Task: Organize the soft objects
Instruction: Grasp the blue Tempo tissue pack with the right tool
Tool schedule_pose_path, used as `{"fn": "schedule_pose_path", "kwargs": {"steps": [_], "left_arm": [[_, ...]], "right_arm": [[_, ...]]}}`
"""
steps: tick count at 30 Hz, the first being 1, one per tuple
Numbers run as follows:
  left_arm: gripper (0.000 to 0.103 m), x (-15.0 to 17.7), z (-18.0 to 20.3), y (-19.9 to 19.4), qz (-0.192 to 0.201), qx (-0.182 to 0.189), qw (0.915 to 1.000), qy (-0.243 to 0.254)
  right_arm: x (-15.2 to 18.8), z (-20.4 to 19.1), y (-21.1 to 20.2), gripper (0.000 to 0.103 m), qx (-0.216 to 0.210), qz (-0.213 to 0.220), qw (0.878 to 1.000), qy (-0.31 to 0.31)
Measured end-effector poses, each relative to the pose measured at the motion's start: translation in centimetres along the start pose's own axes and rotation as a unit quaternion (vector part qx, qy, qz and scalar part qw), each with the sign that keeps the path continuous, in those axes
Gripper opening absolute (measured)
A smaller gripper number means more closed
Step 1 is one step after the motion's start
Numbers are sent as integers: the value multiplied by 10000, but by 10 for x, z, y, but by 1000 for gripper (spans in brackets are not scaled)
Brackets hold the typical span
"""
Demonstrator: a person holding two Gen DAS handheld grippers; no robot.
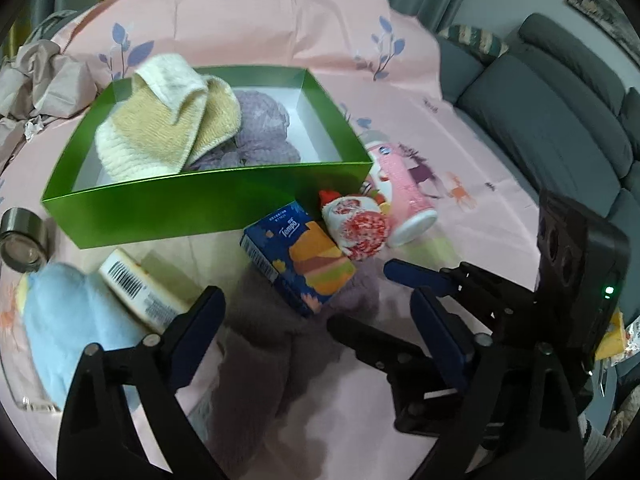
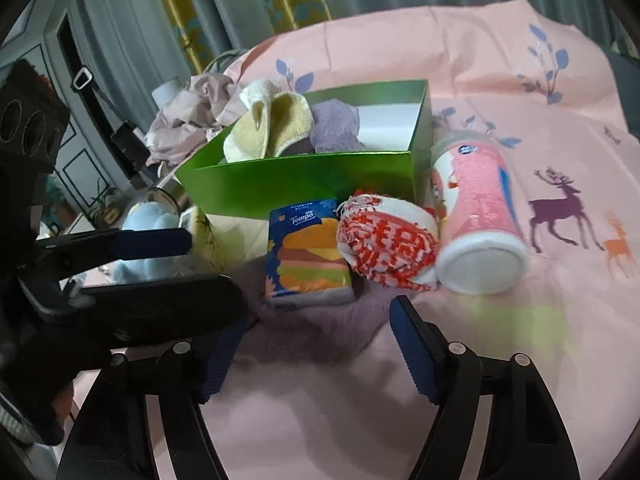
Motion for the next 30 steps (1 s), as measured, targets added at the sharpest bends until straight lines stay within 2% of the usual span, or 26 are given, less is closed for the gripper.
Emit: {"fn": "schedule_pose_path", "kwargs": {"steps": [3, 9, 12, 14, 18, 19, 21, 30], "left_arm": [[75, -4, -1, 13, -175, -108, 9998, 30], [71, -7, -8, 32, -441, -151, 9989, -62], [66, -7, -11, 37, -524, -108, 9985, -123], [61, -6, -9, 39, -531, -122, 9985, -70], [58, -8, -8, 39, -526, -174, 9985, -2], [58, -8, -8, 39, -526, -176, 9985, 8], [50, -7, -9, 37, -509, -216, 9985, 32], [44, -6, 7, 9, -218, -238, 9993, 213]], "right_arm": [[-5, 3, 10, 75, -110, -89, 9999, 28], [-10, 4, 23, 75, -382, -255, 9989, 126], [-10, 1, 27, 69, -469, -362, 9982, 133], [-10, -2, 29, 69, -488, -379, 9980, 96], [-10, -3, 35, 57, -444, -444, 9980, 47], [-11, -3, 35, 57, -428, -433, 9981, 38], [-10, -5, 34, 56, -363, -406, 9985, -13], [-10, -14, 10, 55, -312, -132, 9994, 18]]}}
Point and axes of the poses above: each gripper's, at about its wrist camera, not at the fingertips, and y roughly the way its jaws point, z to its right, x to its underside, the point moved 4 cm from there along y, roughly the way its jaws point, and after that the axes turned 2 degrees about x, right-handed, at the moved point
